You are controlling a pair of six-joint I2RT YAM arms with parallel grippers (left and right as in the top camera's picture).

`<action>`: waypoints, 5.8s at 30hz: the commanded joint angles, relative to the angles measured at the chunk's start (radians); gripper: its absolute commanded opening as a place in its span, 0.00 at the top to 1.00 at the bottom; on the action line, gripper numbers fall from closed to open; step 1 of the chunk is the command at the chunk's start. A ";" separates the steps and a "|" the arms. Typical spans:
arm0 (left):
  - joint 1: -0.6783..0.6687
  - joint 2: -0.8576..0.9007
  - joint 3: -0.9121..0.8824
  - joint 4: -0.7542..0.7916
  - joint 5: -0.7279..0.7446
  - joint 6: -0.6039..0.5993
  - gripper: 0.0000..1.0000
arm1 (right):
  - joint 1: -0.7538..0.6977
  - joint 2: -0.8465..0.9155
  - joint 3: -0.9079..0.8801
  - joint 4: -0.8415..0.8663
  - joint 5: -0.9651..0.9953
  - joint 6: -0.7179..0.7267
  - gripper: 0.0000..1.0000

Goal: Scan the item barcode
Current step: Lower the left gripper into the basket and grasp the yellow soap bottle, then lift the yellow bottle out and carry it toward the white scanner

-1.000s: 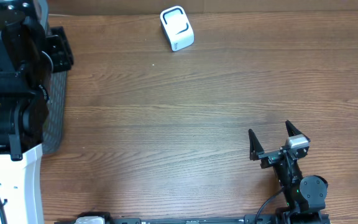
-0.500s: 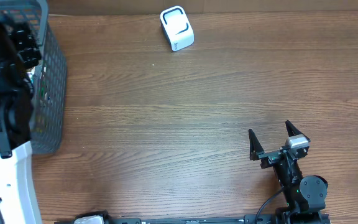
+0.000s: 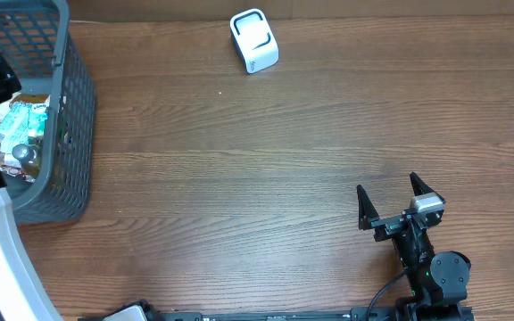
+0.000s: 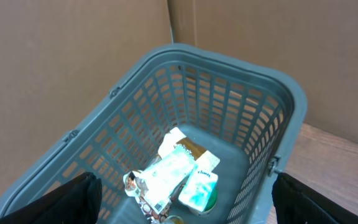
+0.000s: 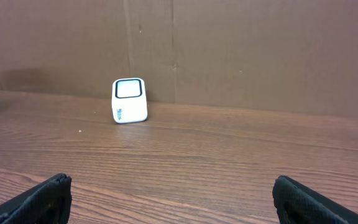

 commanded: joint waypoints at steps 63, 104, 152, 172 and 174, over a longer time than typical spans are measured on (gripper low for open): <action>0.194 0.589 -0.055 -0.318 0.231 0.037 0.11 | -0.006 -0.001 -0.010 0.003 0.006 -0.004 0.00; 0.197 0.589 -0.117 -0.256 0.257 0.034 0.39 | -0.006 -0.001 -0.010 0.003 0.006 -0.004 0.00; 0.149 -0.008 -0.006 -0.048 0.774 -0.125 0.81 | -0.006 -0.001 -0.010 0.003 0.006 -0.004 0.00; -0.315 -0.021 -0.006 -0.254 0.459 -0.142 0.81 | -0.006 -0.001 -0.010 0.003 0.006 -0.004 0.00; -0.364 -0.017 -0.006 -0.270 0.418 -0.175 0.81 | -0.006 -0.001 -0.010 0.003 0.006 -0.004 0.00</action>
